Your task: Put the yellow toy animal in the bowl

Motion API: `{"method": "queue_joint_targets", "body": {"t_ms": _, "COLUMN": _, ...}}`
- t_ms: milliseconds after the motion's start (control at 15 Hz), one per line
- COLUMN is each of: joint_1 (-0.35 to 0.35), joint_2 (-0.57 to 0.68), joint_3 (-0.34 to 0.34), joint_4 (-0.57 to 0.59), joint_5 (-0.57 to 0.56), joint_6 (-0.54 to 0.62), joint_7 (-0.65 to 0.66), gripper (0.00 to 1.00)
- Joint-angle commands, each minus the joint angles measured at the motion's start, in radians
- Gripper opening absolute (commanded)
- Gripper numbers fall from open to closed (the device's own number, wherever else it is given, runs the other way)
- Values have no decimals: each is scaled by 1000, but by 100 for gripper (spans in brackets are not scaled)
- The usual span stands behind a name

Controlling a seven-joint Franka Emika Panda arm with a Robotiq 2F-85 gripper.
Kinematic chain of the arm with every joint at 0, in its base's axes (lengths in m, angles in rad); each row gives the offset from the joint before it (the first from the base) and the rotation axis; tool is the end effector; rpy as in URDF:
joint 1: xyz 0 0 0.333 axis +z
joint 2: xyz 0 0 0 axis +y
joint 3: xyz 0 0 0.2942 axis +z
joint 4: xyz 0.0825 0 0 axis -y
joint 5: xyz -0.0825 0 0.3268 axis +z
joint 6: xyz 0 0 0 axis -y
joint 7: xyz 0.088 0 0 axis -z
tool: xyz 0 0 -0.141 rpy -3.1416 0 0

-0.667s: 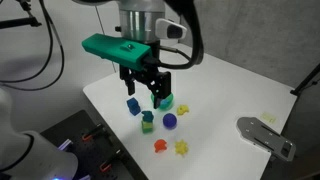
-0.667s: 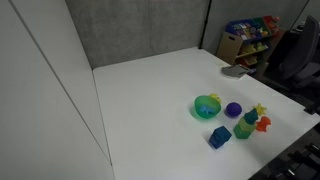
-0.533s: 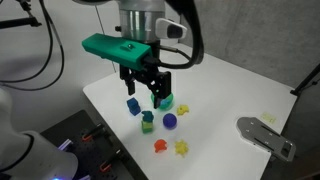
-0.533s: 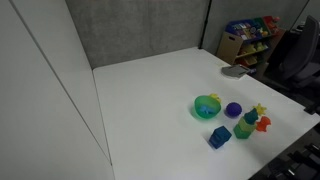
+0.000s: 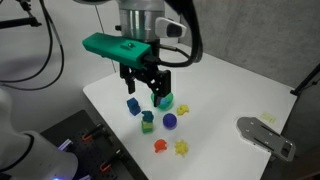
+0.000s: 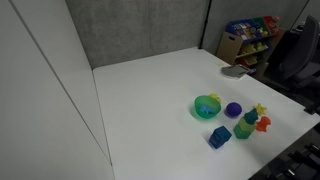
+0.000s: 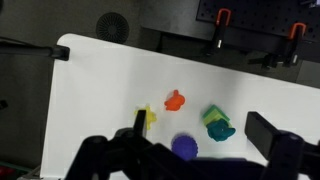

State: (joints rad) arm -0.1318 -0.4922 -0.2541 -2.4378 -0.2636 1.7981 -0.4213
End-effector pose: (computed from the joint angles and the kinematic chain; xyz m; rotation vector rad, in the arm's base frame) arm 0.3011 -0.1577 0.4309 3.0541 0.2356 -0.2973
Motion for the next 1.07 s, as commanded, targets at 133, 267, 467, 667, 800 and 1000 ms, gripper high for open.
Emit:
{"method": "queue_joint_targets", "body": {"t_ms": 133, "joint_1": 31, "joint_2": 49, "joint_3": 31, "joint_4": 46, "joint_5": 53, "joint_6": 38, "joint_7": 40, "gripper": 100}}
{"method": "queue_joint_targets", "body": {"t_ms": 267, "joint_1": 44, "joint_2": 85, "joint_3": 44, "joint_4": 65, "joint_5": 78, "joint_6": 72, "joint_7": 59, "gripper": 100}}
{"method": "queue_joint_targets", "body": {"t_ms": 467, "joint_1": 59, "joint_2": 156, "joint_3": 58, "joint_4": 93, "joint_5": 114, "joint_6": 139, "joint_7": 80, "gripper": 100}}
{"method": "queue_joint_targets", "body": {"t_ms": 667, "joint_1": 62, "joint_2": 236, "joint_3": 69, "joint_4": 113, "joint_5": 137, "joint_6": 230, "joint_7": 105, "gripper": 100}}
{"method": "queue_joint_targets", "body": {"t_ms": 800, "joint_1": 59, "joint_2": 289, "joint_3": 78, "joint_4": 120, "joint_5": 149, "joint_6": 295, "joint_7": 121, "gripper": 100}}
{"method": "queue_joint_targets", "body": {"t_ms": 1000, "joint_1": 56, "joint_2": 373, "joint_3": 90, "joint_4": 124, "joint_5": 161, "joint_6": 393, "joint_7": 149, "gripper": 100}}
